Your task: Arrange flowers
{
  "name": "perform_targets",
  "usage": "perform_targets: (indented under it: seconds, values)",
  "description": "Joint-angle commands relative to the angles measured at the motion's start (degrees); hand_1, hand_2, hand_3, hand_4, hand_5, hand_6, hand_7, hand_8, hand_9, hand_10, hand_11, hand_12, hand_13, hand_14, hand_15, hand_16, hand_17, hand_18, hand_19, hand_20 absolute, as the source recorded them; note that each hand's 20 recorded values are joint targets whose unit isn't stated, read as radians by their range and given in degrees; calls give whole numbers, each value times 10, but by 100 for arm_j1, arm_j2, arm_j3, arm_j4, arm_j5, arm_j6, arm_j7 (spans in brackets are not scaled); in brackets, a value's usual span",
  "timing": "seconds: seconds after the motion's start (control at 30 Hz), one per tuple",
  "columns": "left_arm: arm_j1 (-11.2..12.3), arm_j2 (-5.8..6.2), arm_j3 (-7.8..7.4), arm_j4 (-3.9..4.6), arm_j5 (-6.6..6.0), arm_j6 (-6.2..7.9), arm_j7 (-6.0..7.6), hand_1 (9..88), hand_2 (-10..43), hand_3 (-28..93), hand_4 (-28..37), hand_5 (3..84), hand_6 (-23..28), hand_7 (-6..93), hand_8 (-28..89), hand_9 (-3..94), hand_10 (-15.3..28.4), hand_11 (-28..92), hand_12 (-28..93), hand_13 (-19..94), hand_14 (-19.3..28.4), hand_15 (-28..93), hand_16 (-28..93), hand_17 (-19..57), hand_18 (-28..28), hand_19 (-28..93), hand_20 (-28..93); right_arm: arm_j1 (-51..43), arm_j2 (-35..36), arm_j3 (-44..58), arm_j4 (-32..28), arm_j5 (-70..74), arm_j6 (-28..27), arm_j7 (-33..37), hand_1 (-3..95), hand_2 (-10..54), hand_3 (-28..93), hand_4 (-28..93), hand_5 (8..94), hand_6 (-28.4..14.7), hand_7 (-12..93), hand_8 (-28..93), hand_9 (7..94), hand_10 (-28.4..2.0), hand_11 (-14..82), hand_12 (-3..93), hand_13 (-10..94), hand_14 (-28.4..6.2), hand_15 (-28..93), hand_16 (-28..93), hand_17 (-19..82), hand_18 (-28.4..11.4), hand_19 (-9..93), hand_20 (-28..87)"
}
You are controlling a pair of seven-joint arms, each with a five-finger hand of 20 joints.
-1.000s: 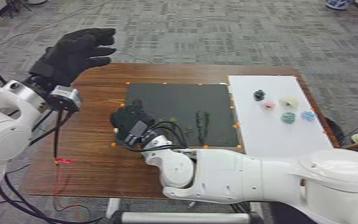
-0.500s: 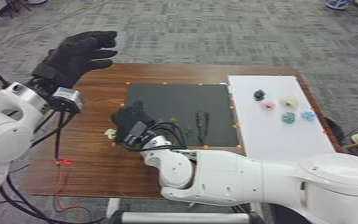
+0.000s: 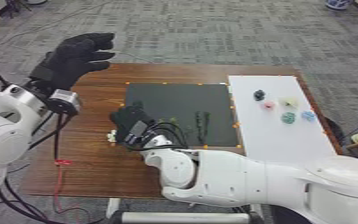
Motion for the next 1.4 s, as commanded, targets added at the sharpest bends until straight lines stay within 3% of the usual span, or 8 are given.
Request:
perform_targets:
  seconds: [0.03,0.1,0.23,0.3,0.37,0.6,1.03,1.4]
  values:
    - [92,-77,-96,-59,-11,47,12,243,-26,693,-262,278,29,209,-96,197,106,258,206,107,134,478,-41,-99,196,405,119,-655,205,1081,-517,188,-1399,-1489,444,-45,910,-270,430,49,208,-154,684,-109,539,585,638,-112,850,470,334,-230,905,601]
    - [39,-74,-55,-41,-6,33,14,244,-26,693,-262,278,29,209,-96,197,106,257,205,107,134,478,-41,-100,196,405,119,-749,197,1235,-556,276,-1647,-1623,414,3,928,-235,417,51,190,-149,722,-113,589,525,681,-113,870,455,369,-241,928,637]
    - [27,-69,-52,-37,-11,43,33,244,-27,693,-262,279,30,209,-96,197,106,256,205,107,133,478,-41,-99,196,405,118,-920,161,1506,-628,391,-2119,-1789,277,231,932,-97,424,56,179,-146,785,-113,691,381,750,-109,900,431,439,-242,932,727]
    - [19,-73,-42,-31,-15,32,25,243,-27,694,-262,279,30,209,-96,197,106,257,206,107,134,478,-41,-99,196,404,118,-990,136,1596,-656,416,-2248,-1809,240,304,932,-103,428,59,169,-144,810,-107,715,354,780,-99,911,421,474,-236,932,764]
    - [-3,-73,-14,-22,-15,22,13,243,-27,694,-261,278,30,209,-96,197,106,257,206,107,134,478,-41,-99,196,403,118,-1062,88,1705,-687,391,-2544,-1760,217,336,931,-101,424,58,165,-144,829,-95,724,350,808,-92,916,415,512,-233,932,786]
    - [-86,-77,67,5,-19,14,0,244,-26,693,-261,277,29,210,-97,197,106,258,206,107,134,479,-41,-99,196,403,118,-1080,-14,1736,-664,299,-2918,-1591,185,373,932,-86,400,47,168,-149,868,-78,726,349,853,-74,920,400,576,-228,932,808]
    - [-197,-99,196,63,-24,-25,-19,244,-27,693,-262,278,30,210,-97,196,106,256,206,107,134,480,-41,-100,196,403,118,-1008,-119,1666,-544,392,-3051,-1126,163,390,932,-79,414,39,164,-149,893,-72,723,353,878,-64,918,397,611,-227,932,814]
    - [-188,-109,184,53,-23,-38,-10,243,-27,693,-263,277,29,209,-96,197,106,257,207,107,134,479,-41,-100,196,403,118,-1004,-180,1632,-517,415,-3297,-822,163,383,932,-89,395,22,147,-137,897,-71,716,353,883,-62,912,397,615,-226,932,811]
